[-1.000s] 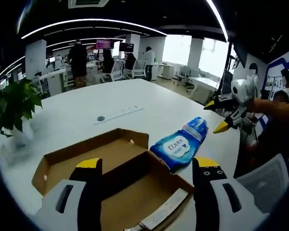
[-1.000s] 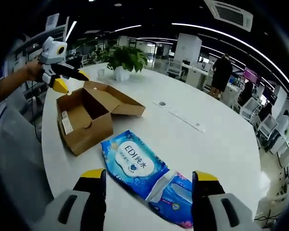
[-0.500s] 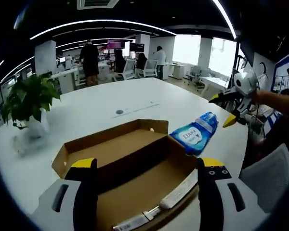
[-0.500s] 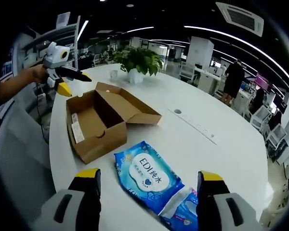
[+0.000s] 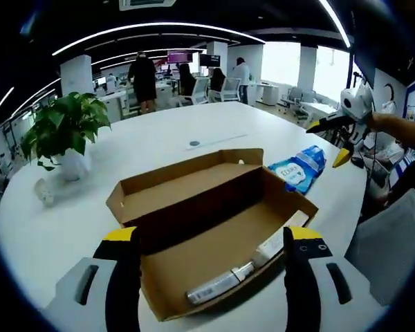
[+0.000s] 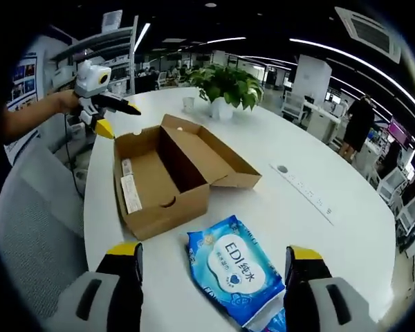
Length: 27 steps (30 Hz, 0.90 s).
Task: Operate the shoe box by opening the lid, removing the specified soft item, and placing it in the target area until the item is outside and the box remains undamaged.
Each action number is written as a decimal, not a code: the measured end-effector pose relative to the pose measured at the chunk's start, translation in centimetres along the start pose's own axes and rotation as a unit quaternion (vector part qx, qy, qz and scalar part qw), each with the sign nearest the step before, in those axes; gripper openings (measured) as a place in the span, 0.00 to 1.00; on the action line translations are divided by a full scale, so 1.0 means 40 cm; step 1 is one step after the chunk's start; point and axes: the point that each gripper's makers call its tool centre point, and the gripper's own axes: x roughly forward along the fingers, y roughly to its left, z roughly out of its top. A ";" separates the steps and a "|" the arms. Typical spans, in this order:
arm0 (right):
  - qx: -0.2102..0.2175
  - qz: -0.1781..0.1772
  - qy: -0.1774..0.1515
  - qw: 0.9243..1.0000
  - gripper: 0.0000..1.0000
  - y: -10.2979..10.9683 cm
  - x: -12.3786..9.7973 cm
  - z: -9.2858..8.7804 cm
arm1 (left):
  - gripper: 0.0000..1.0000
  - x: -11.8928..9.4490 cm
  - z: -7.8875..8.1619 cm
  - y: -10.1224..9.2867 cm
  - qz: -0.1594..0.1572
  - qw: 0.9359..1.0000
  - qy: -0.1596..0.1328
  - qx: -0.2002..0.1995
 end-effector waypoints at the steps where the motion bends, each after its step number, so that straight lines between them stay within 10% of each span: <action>1: -0.004 0.005 0.000 1.000 0.85 0.005 0.005 0.004 | 0.88 -0.006 -0.010 0.011 0.005 1.000 0.002 -0.003; 27: -0.090 0.102 0.024 0.990 0.83 0.120 0.123 0.072 | 0.68 -0.065 -0.176 0.083 0.048 0.996 0.040 -0.060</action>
